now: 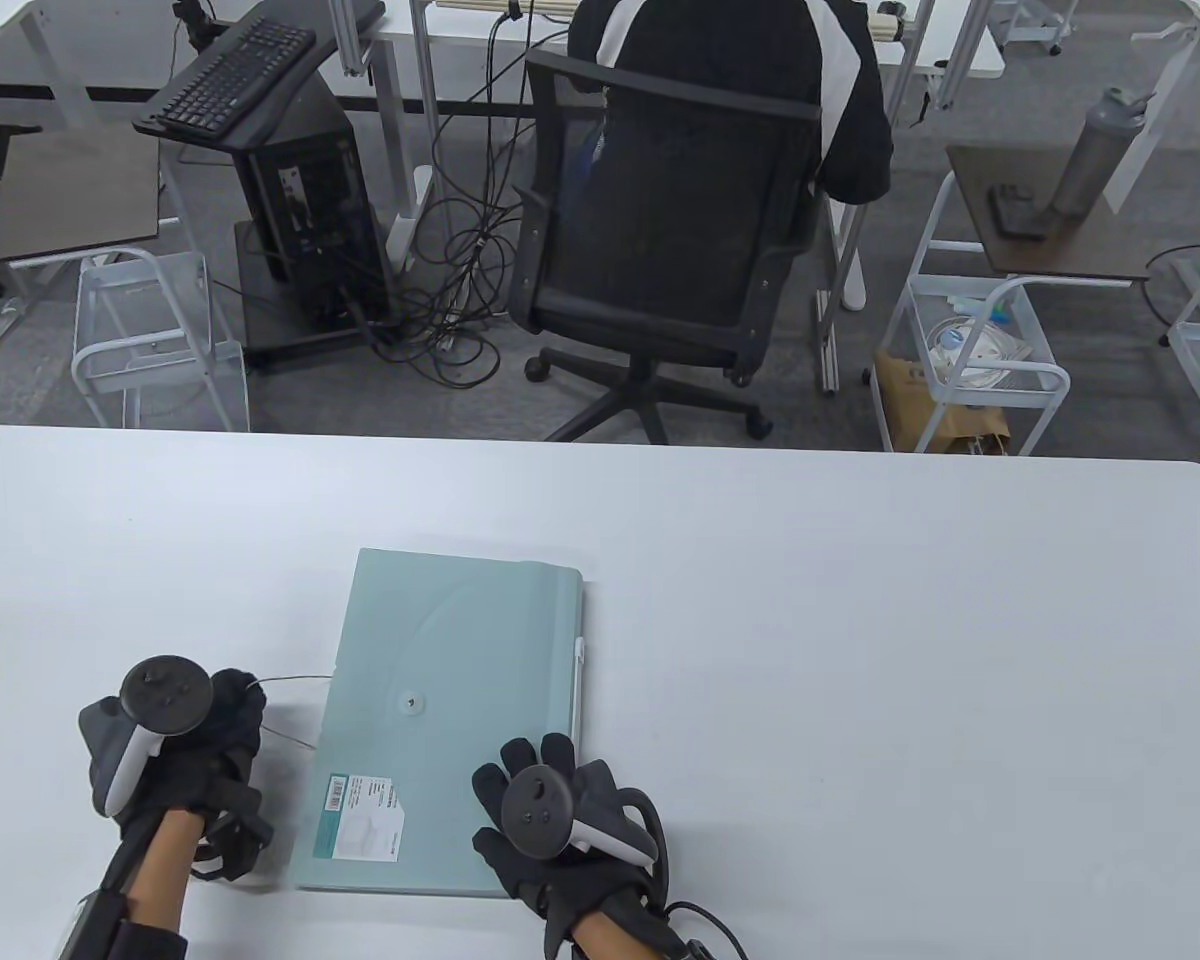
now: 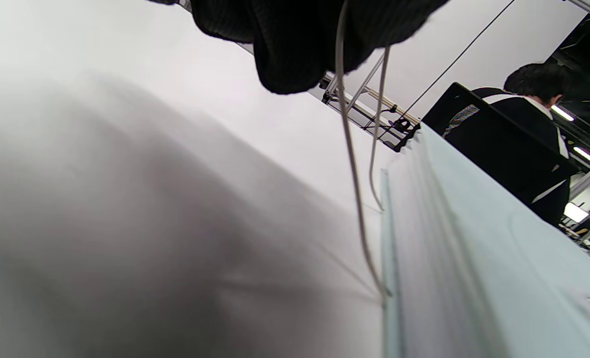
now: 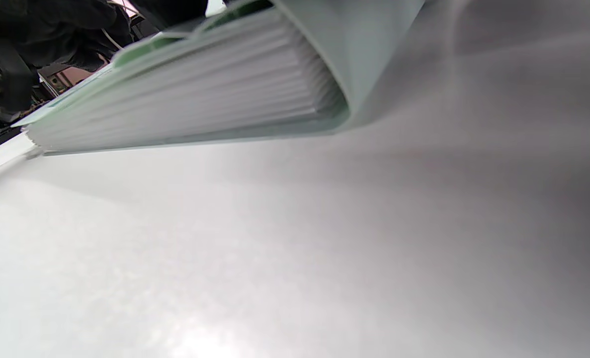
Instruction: Sort materials into accordion folder compartments
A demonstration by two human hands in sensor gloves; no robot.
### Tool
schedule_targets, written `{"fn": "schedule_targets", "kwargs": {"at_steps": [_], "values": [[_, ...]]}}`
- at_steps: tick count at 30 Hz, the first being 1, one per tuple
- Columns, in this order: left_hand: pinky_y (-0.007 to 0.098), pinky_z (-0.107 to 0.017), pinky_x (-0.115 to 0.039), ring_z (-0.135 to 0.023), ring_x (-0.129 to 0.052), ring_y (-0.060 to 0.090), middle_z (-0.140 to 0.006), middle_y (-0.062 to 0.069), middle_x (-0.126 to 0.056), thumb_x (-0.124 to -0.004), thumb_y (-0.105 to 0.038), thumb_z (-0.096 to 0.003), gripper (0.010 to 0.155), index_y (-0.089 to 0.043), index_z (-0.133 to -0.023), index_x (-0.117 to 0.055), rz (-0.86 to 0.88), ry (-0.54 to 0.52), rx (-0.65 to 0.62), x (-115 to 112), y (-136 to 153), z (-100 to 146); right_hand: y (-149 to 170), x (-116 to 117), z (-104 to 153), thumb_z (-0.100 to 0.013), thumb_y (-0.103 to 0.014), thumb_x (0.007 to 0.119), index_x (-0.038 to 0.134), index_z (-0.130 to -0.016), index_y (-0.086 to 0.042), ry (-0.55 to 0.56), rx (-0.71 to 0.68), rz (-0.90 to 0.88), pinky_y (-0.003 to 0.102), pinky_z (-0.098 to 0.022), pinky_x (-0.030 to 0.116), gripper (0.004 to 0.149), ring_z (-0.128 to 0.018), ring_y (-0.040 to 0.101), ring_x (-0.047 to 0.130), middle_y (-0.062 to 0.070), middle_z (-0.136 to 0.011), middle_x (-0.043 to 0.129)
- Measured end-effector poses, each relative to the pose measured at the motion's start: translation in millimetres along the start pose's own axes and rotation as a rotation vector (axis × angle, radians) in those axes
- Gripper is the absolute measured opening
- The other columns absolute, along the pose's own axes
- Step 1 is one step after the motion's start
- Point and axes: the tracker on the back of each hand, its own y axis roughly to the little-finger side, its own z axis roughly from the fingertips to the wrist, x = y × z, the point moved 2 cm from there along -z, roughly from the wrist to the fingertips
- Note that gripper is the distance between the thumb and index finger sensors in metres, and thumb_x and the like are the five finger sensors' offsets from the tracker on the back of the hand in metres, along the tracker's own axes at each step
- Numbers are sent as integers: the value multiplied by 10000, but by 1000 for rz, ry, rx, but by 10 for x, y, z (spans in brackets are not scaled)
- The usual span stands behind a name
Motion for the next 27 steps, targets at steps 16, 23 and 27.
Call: {"fn": "schedule_targets", "kwargs": {"at_steps": [16, 23, 27], "values": [[654, -711, -465, -910, -666, 312, -834, 20, -880, -654, -389, -510, 400, -299, -895, -711, 170, 109, -51, -6, -305, 76, 7, 13, -16, -705, -400, 551, 300, -1175, -193, -10, 11, -10, 752, -706, 224, 571, -1021, 461, -75, 116, -1212, 78], [678, -712, -399, -926, -668, 306, -890, 5, -877, -669, -394, -517, 407, -335, -916, -721, 134, 212, -70, -107, -608, 14, 5, 20, -25, -704, -405, 554, 294, -1173, -199, -15, 14, 5, 746, -708, 219, 574, -1022, 452, -77, 112, -1211, 74], [667, -720, -434, -916, -695, 316, -889, 21, -900, -684, -393, -513, 419, -315, -920, -747, 74, 261, -73, -217, -794, -9, 8, 19, -28, -703, -408, 558, 298, -1172, -203, -16, 11, 3, 743, -710, 216, 574, -1025, 446, -73, 112, -1211, 76]]}}
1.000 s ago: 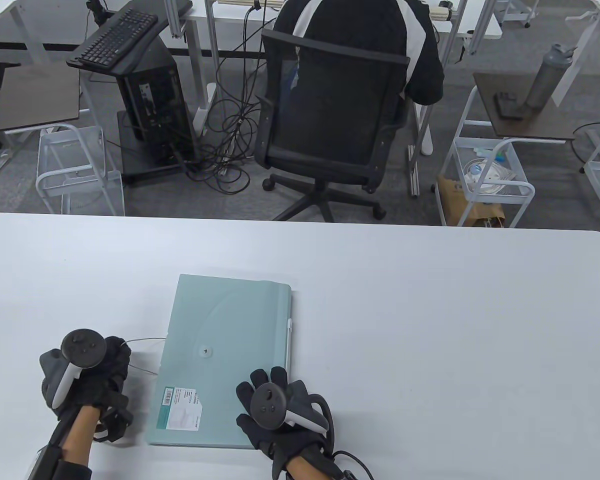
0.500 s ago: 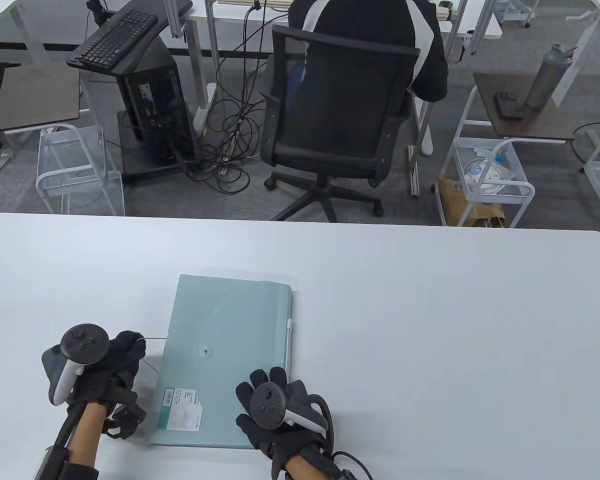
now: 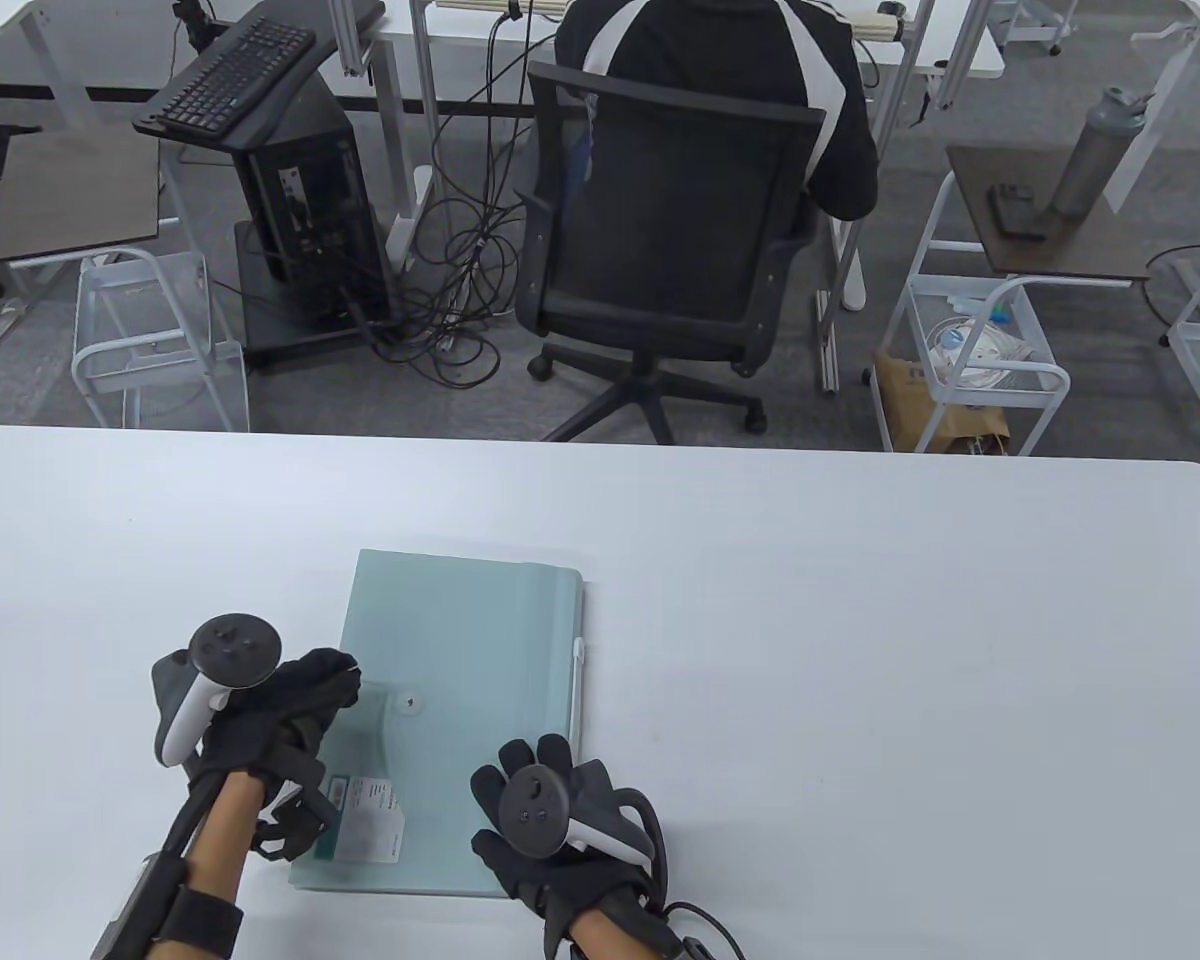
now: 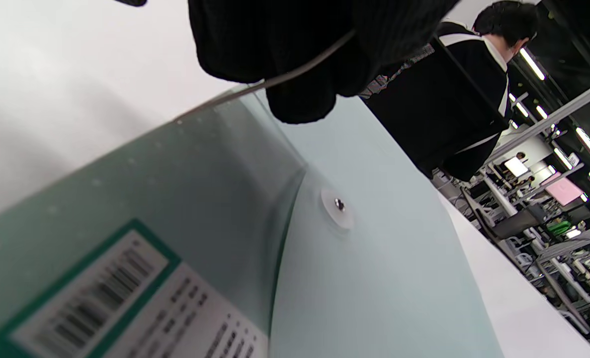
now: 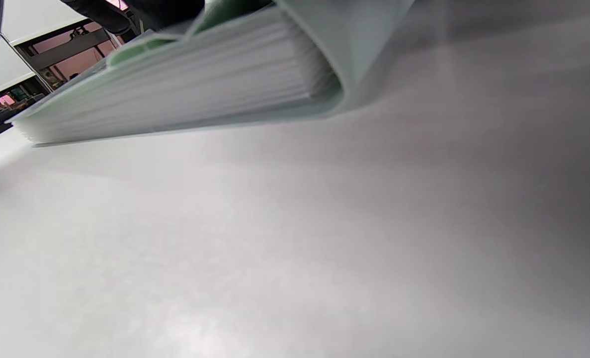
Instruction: Sort materials into accordion folder compartments
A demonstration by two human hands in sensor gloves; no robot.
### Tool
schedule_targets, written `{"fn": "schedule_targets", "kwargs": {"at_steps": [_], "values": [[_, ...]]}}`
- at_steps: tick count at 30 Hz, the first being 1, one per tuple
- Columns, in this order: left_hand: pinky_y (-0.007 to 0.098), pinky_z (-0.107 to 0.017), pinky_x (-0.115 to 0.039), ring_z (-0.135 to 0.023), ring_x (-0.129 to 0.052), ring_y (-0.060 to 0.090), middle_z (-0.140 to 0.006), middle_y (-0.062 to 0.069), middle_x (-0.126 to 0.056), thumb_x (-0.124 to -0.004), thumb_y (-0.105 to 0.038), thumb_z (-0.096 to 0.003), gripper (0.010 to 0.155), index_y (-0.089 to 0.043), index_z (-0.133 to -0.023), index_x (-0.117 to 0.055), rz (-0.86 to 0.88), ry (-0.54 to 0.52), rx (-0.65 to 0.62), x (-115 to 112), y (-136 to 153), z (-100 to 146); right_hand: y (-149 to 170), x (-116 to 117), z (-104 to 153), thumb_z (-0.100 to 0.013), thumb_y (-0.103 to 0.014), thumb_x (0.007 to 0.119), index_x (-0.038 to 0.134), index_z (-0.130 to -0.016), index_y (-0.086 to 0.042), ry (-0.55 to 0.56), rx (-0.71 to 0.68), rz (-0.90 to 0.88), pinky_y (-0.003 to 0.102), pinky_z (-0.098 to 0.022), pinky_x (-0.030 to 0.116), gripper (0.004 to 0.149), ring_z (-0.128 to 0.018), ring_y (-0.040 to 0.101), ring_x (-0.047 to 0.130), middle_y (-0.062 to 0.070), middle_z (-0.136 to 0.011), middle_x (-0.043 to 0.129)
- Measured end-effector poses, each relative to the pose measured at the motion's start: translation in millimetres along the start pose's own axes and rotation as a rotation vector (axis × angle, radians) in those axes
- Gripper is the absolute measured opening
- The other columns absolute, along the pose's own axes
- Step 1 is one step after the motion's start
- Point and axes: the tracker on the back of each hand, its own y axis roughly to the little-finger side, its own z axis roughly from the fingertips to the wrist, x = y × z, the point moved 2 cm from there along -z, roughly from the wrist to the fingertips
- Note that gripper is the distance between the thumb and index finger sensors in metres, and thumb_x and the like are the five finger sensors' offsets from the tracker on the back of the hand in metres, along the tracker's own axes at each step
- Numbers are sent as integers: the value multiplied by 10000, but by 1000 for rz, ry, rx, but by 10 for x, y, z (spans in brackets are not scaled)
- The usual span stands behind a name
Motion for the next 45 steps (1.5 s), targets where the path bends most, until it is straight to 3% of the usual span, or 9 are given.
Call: {"fn": "schedule_targets", "kwargs": {"at_steps": [5, 9, 13, 17, 21, 32, 37, 41, 45], "values": [[605, -720, -566, -842, -800, 260, -919, 9, -892, -694, -393, -507, 421, -330, -919, -750, -92, 26, -9, -151, -150, -63, 1, 8, -5, -702, -412, 560, 296, -1170, -209, -4, -2, 2, 739, -711, 207, 575, -1027, 436, -81, 104, -1211, 72], [457, -656, -726, -699, -891, 136, -994, -19, -846, -702, -265, -492, 441, -359, -922, -734, -166, 12, -12, -238, -195, -89, -1, 11, -6, -700, -419, 559, 288, -1169, -212, -6, -5, 8, 739, -710, 202, 579, -1028, 433, -80, 101, -1210, 67], [426, -623, -739, -607, -911, 108, -1030, -34, -816, -671, -173, -483, 495, -376, -931, -733, -170, 31, -40, -351, -193, -126, -4, 14, -8, -699, -422, 560, 284, -1169, -217, -9, -4, 13, 738, -710, 201, 582, -1029, 429, -79, 100, -1209, 65], [391, -565, -788, -513, -947, 74, -1051, -61, -778, -692, -197, -485, 512, -402, -954, -703, -190, -29, -43, -402, -212, -142, -7, 16, -11, -699, -423, 561, 283, -1168, -219, -12, -3, 17, 739, -710, 200, 582, -1029, 428, -84, 101, -1208, 62], [362, -521, -809, -462, -949, 49, -1090, -39, -689, -714, -229, -490, 530, -399, -986, -639, -247, 4, -20, -503, -257, -181, -7, 24, -12, -698, -427, 559, 274, -1168, -218, -17, -2, 15, 740, -710, 178, 588, -1027, 425, -95, 98, -1207, 53], [331, -485, -816, -431, -914, 7, -1091, -37, -610, -773, -338, -472, 552, -426, -989, -602, -595, -65, 13, -725, -462, -204, -16, 32, -17, -699, -427, 556, 271, -1168, -219, -22, 5, 28, 741, -711, 182, 586, -1026, 423, -98, 98, -1205, 51], [413, -635, -722, -619, -851, 69, -1112, -70, -562, -760, -380, -478, 571, -480, -993, -534, -748, -29, 80, -768, -561, -228, -23, 30, -18, -699, -428, 555, 268, -1168, -218, -27, 9, 40, 739, -710, 207, 588, -1026, 426, -94, 99, -1205, 49], [547, -773, -461, -1000, -513, 214, -1133, -102, -505, -708, -429, -493, 568, -554, -988, -459, -778, -2, 112, -758, -505, -228, -28, 22, -22, -699, -431, 556, 269, -1168, -221, -32, 13, 48, 739, -711, 220, 589, -1028, 429, -87, 99, -1206, 53], [618, -782, -353, -1068, -361, 258, -1165, -92, -360, -604, -437, -512, 565, -579, -990, -340, -754, 20, 100, -733, -379, -202, -30, -14, -22, -698, -427, 567, 282, -1170, -217, -36, 8, 22, 747, -708, 228, 590, -1028, 440, -76, 105, -1209, 63]]}}
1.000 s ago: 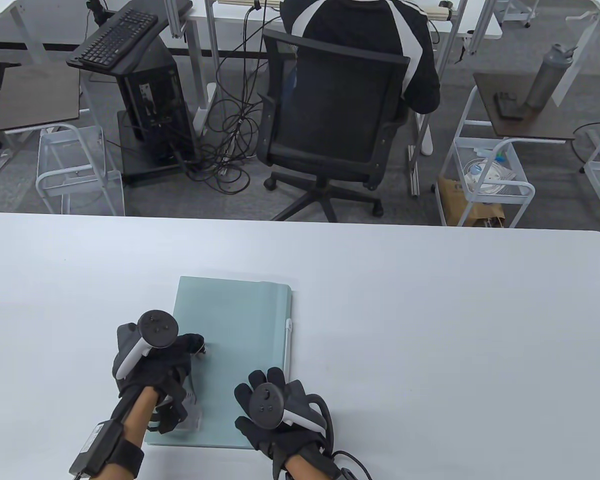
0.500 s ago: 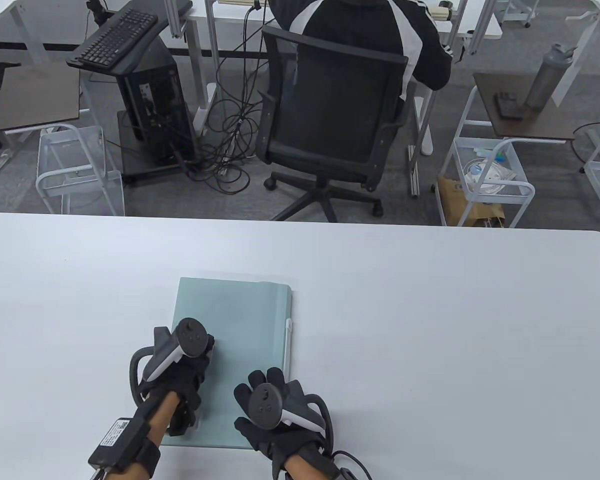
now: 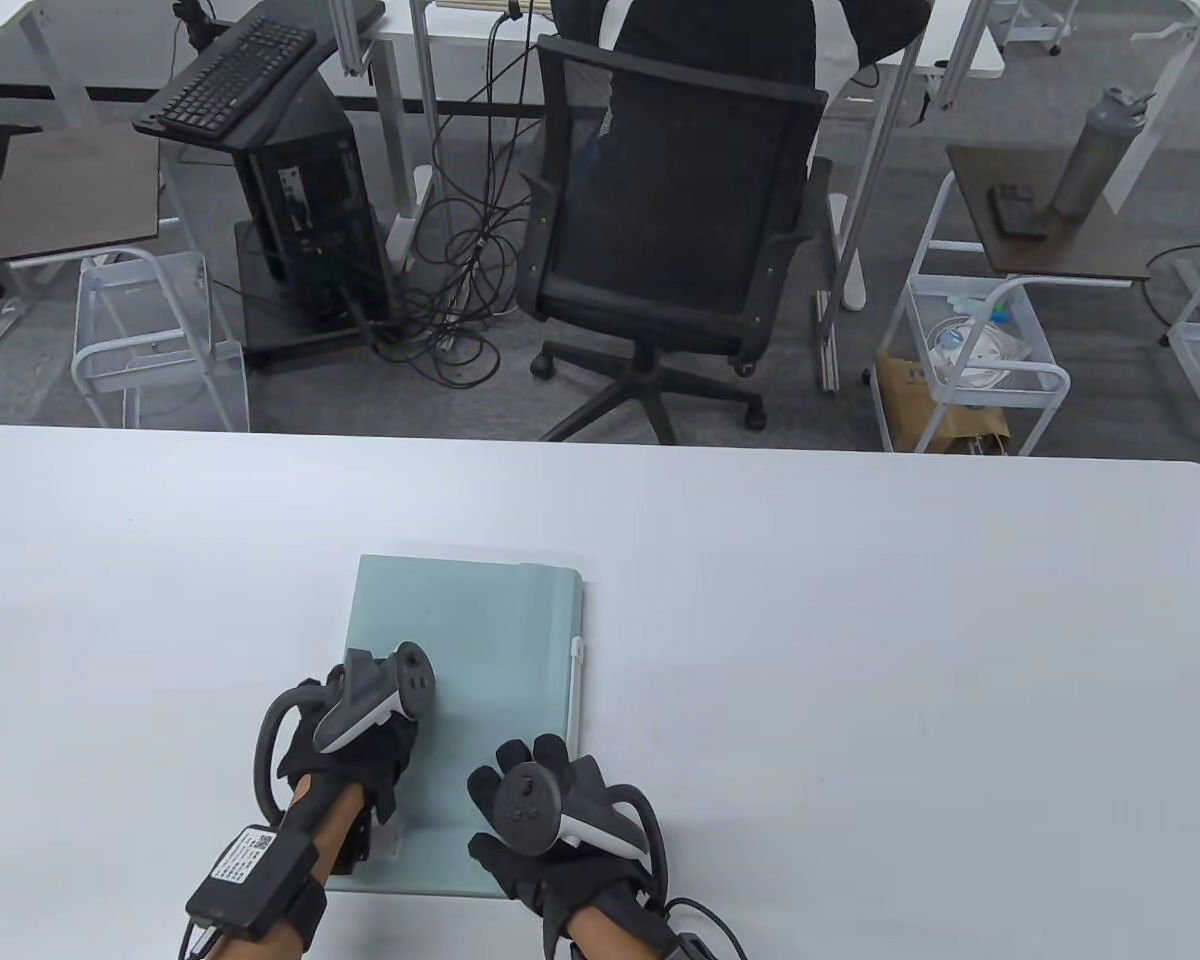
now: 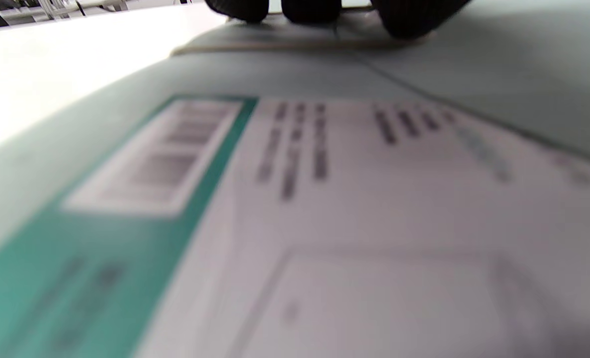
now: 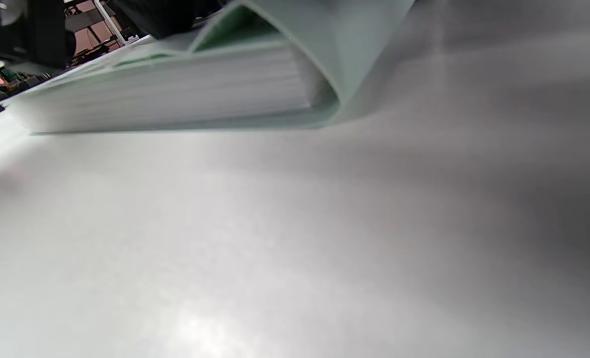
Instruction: Sort materials into accordion folder compartments
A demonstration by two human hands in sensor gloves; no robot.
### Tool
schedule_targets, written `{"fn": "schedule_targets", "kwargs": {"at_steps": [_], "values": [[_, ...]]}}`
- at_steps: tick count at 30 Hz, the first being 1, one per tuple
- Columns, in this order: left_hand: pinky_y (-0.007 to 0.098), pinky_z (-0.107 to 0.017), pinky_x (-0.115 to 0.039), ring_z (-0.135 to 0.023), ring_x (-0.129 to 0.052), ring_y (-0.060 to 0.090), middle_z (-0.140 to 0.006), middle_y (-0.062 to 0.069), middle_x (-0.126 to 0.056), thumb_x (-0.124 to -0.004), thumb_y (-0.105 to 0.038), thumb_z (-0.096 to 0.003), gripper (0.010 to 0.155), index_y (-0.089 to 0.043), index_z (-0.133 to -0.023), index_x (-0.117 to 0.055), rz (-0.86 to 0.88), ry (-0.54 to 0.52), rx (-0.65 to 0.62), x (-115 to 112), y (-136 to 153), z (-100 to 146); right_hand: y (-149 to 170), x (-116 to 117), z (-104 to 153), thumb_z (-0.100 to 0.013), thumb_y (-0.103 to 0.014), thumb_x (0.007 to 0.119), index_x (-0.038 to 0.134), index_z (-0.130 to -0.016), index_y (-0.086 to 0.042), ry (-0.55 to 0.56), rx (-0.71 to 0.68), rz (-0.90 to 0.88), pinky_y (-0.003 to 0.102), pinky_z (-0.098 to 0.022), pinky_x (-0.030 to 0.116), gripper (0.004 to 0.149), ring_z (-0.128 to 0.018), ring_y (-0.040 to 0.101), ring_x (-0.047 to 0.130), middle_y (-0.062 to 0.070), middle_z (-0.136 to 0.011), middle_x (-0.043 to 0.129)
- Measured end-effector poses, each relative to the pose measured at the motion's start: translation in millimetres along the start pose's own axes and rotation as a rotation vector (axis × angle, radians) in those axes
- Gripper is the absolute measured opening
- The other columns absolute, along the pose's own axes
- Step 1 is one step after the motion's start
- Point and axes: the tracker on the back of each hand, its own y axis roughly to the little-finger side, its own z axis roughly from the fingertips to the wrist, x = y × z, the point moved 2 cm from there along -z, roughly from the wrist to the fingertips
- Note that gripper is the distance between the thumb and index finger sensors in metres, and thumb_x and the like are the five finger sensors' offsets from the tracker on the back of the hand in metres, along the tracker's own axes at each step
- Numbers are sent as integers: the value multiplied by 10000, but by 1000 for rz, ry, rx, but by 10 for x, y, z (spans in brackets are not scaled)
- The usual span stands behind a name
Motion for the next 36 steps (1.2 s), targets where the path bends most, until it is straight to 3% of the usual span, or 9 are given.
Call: {"fn": "schedule_targets", "kwargs": {"at_steps": [7, 10, 15, 21, 23, 31, 36], "values": [[648, -775, -325, -1092, -338, 280, -1197, -78, -354, -641, -475, -496, 612, -563, -1026, -347, 78, -42, -76, 73, 154, 165, 50, -129, 45, -696, -377, 576, 338, -1170, -206, 14, -33, -83, 764, -702, 168, 557, -1043, 461, -18, 118, -1217, 110], [654, -771, -309, -1099, -315, 281, -1207, -69, -338, -650, -498, -489, 619, -545, -1035, -364, 138, -73, -98, 150, 228, 249, 24, -272, 105, -697, -377, 574, 346, -1174, -178, 35, -40, -109, 767, -689, 139, 565, -1018, 538, 10, 166, -1220, 131], [681, -756, -242, -1113, -255, 294, -1218, -72, -316, -662, -538, -474, 656, -542, -1045, -339, 169, -149, -111, 286, 356, 408, 59, -606, 249, -694, -377, 579, 337, -1174, -168, 144, -12, -107, 767, -683, 133, 577, -1010, 552, 14, 201, -1220, 149], [702, -737, -185, -1099, -142, 330, -1228, -53, -194, -674, -658, -426, 778, -537, -1059, -237, 214, -214, -111, 388, 577, 560, 337, -913, 494, -690, -380, 584, 364, -1172, -119, 274, 52, -108, 775, -678, 130, 591, -1011, 563, 33, 242, -1218, 184], [707, -732, -172, -1096, -119, 334, -1226, -54, -163, -674, -690, -404, 807, -543, -1055, -220, 225, -241, -106, 416, 649, 588, 463, -955, 579, -688, -387, 587, 356, -1162, -54, 313, 81, -92, 776, -675, 124, 624, -1011, 561, 33, 260, -1214, 197], [714, -722, -161, -1091, -98, 342, -1229, -57, -167, -670, -719, -388, 822, -544, -1058, -227, 297, -340, -91, 408, 912, 637, 973, -1001, 908, -679, -402, 601, 382, -1169, -130, 499, 183, -45, 782, -671, 103, 601, -1016, 556, 33, 236, -1222, 207], [716, -721, -163, -1092, -99, 340, -1229, -61, -171, -667, -728, -383, 829, -545, -1057, -221, 313, -428, -82, 364, 1009, 683, 1135, -965, 963, -677, -409, 605, 404, -1168, -145, 550, 225, -32, 784, -663, 63, 593, -1019, 546, 5, 218, -1228, 195]]}}
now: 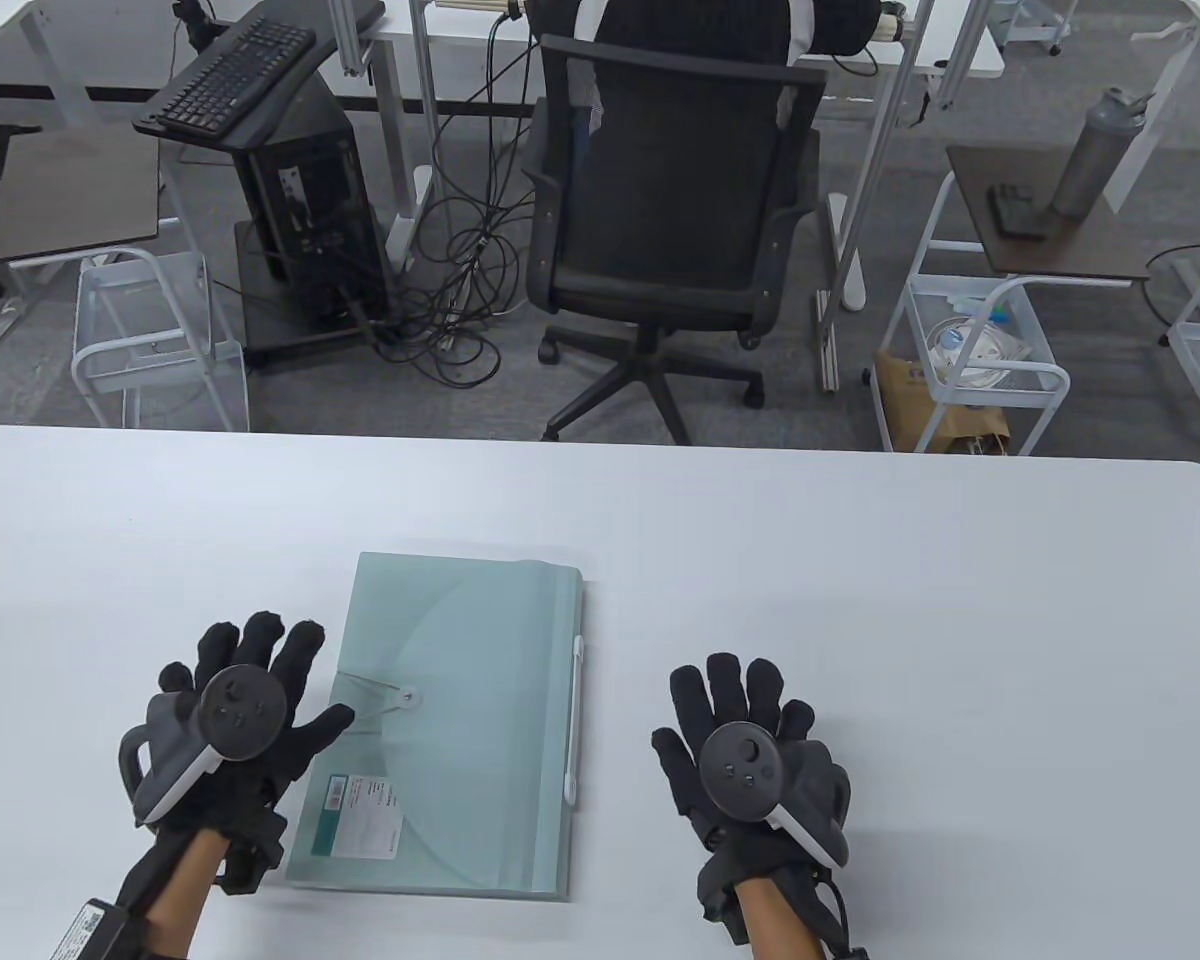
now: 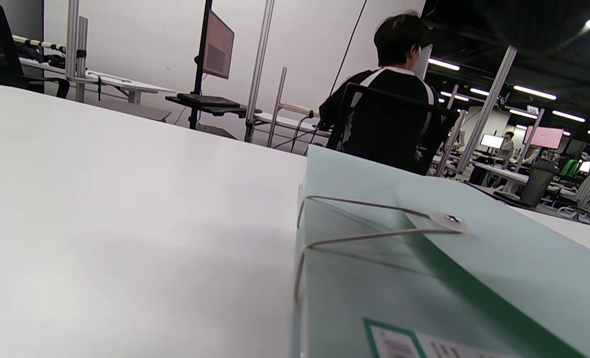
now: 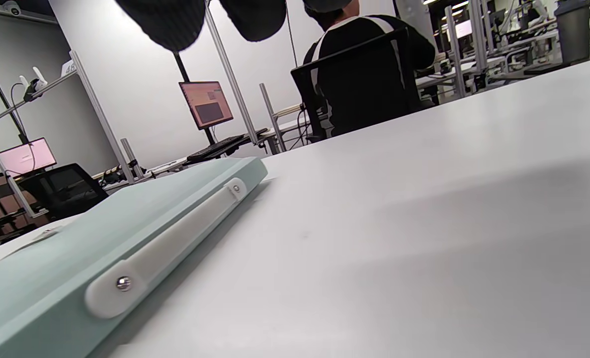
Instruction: Sort materials into accordion folder compartments
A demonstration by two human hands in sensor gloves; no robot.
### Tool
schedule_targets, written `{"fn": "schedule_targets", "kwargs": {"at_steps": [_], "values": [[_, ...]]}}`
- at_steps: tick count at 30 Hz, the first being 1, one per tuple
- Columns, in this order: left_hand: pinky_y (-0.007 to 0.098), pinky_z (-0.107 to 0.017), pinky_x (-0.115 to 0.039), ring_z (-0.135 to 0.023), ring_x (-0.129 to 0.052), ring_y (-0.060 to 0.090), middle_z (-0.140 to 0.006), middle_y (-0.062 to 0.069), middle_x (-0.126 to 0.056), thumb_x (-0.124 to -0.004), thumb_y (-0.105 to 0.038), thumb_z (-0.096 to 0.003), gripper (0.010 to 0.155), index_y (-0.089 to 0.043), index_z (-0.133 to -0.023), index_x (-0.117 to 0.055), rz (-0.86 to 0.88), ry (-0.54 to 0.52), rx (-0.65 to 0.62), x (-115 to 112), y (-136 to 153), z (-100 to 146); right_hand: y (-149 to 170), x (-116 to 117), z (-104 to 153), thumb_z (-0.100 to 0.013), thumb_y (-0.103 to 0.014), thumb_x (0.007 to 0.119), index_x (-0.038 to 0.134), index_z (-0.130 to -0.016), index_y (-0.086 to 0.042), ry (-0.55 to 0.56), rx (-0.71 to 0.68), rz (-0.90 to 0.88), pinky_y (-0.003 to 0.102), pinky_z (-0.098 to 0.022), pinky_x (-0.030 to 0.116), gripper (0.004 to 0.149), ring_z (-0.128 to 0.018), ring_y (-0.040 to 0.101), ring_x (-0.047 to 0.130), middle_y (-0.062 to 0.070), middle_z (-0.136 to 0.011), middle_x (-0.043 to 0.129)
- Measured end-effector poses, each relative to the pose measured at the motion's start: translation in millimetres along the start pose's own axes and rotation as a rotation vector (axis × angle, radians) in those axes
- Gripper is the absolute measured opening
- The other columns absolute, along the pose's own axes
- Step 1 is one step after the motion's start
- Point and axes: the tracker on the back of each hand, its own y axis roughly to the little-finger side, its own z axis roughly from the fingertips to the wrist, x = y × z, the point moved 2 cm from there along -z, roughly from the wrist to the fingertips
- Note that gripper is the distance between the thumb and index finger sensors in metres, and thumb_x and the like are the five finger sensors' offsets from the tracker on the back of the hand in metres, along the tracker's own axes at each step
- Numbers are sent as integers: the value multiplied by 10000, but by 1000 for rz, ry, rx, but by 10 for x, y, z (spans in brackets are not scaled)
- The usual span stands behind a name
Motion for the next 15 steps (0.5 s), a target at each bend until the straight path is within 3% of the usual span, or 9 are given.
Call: {"fn": "schedule_targets", "kwargs": {"at_steps": [15], "values": [[722, -708, -172, -1090, -117, 347, -1230, -61, -216, -658, -736, -381, 819, -534, -1064, -253, -10, -50, 44, -95, 278, 111, 164, 20, 82, -676, -428, 603, 364, -1175, -184, 93, 19, 68, 784, -648, 29, 605, -1014, 541, -20, 210, -1231, 166]]}}
